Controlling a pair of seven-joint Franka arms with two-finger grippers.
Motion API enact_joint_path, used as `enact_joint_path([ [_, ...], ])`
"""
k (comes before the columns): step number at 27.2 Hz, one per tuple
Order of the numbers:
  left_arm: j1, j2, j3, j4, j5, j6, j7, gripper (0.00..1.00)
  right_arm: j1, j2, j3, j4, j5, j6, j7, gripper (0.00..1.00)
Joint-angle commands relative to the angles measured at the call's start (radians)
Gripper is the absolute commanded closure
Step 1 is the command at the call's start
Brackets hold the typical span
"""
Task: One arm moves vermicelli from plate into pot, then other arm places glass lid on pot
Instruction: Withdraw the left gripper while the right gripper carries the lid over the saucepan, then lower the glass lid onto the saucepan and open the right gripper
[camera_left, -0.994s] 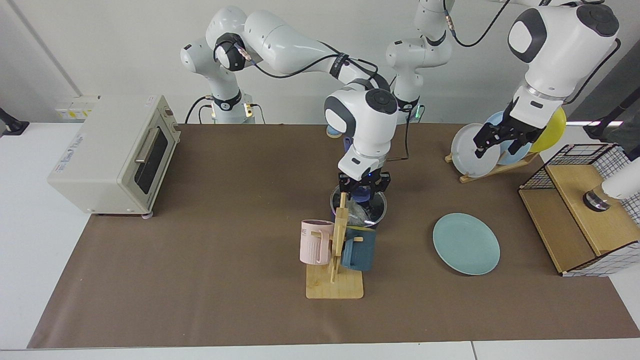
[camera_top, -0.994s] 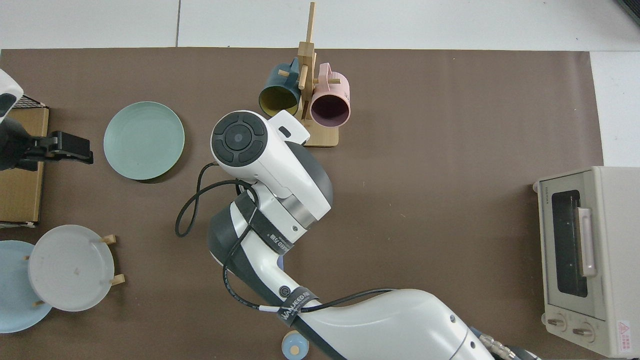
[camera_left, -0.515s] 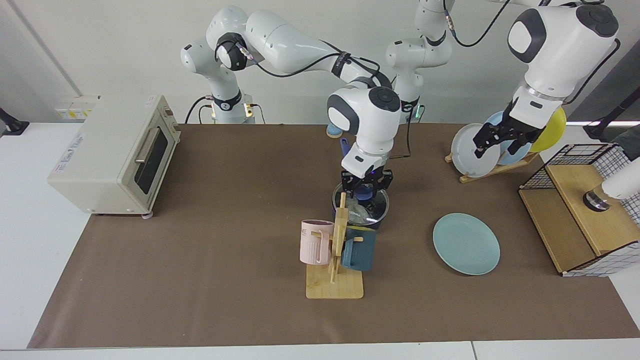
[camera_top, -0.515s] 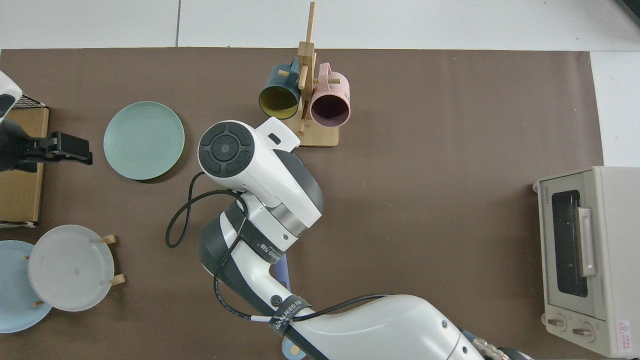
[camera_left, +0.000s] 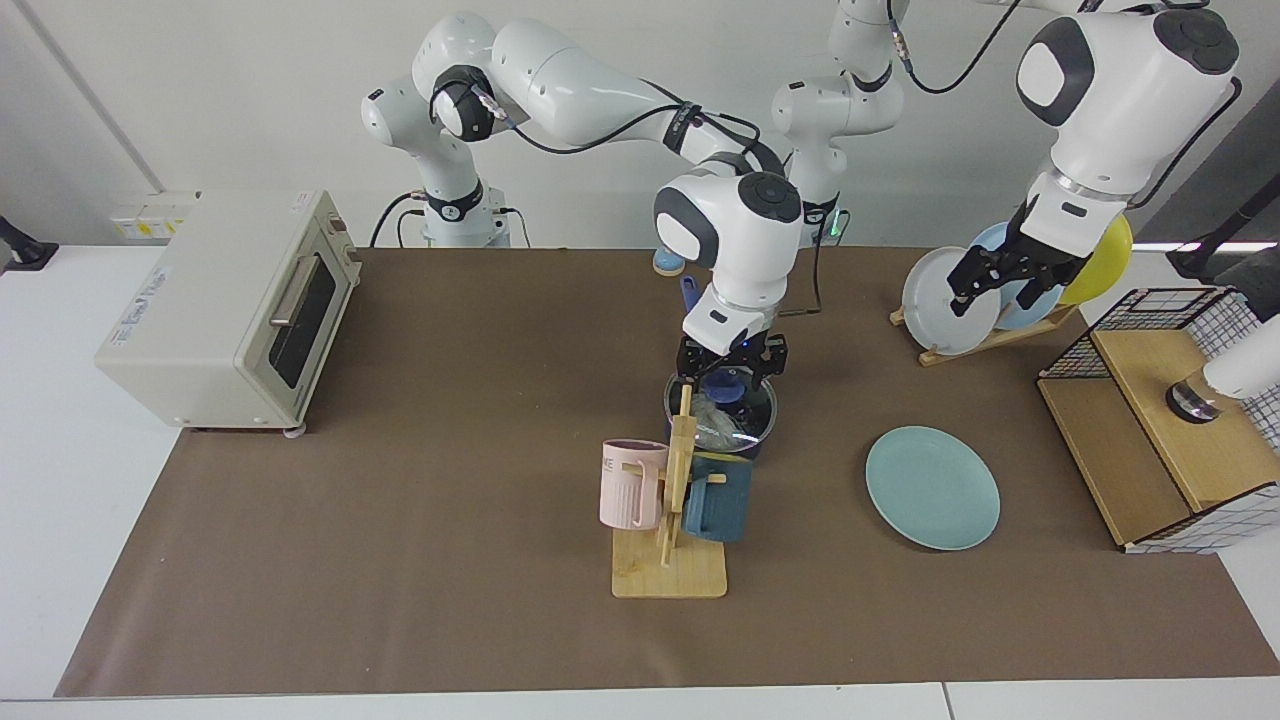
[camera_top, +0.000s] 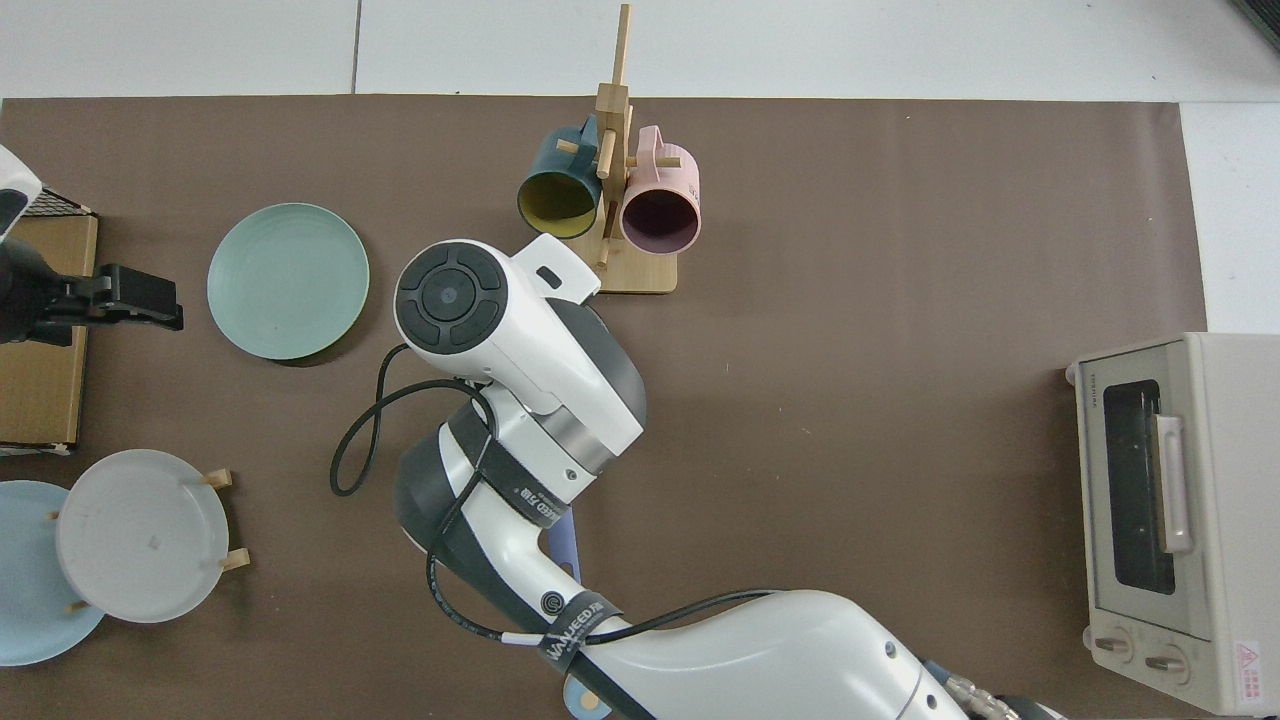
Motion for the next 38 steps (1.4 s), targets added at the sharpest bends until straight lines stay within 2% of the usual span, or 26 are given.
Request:
enact_joint_path([
  [1, -0.002, -0.032, 0.004, -0.039, -0.008, 0.017, 0.000, 0.00, -0.011, -0.010, 0.007, 0.019, 0.006, -0.036, 0.018, 0.00],
  [7, -0.002, -0.031, 0.004, -0.027, 0.003, 0.015, -0.006, 0.00, -0.034, -0.109, 0.008, 0.017, 0.004, -0.117, 0.006, 0.00],
  [12, -0.010, -0.031, 0.004, -0.025, 0.003, 0.015, -0.006, 0.00, -0.051, -0.231, -0.002, -0.022, 0.017, -0.134, 0.003, 0.00],
  [16, -0.008, -0.031, 0.004, -0.025, 0.003, 0.015, -0.006, 0.00, -0.139, -0.384, 0.007, -0.156, 0.015, -0.146, -0.032, 0.00],
  [19, -0.005, -0.031, 0.004, -0.025, 0.003, 0.015, -0.006, 0.00, -0.171, -0.459, 0.001, -0.230, 0.012, -0.169, -0.101, 0.00],
  [25, -0.005, -0.032, 0.004, -0.024, 0.004, 0.015, -0.006, 0.00, -0.307, -0.551, 0.001, -0.259, 0.013, -0.312, -0.276, 0.00],
  [31, -0.008, -0.032, 0.004, -0.024, 0.004, 0.015, -0.006, 0.00, -0.433, -0.617, -0.001, -0.288, 0.012, -0.416, -0.367, 0.00],
  [35, -0.007, -0.032, 0.004, -0.024, 0.004, 0.015, -0.006, 0.00, -0.511, -0.694, -0.002, -0.410, 0.010, -0.425, -0.448, 0.00],
  [38, -0.007, -0.032, 0.004, -0.024, 0.004, 0.015, -0.006, 0.00, -0.570, -0.764, -0.001, -0.550, 0.010, -0.360, -0.502, 0.00],
])
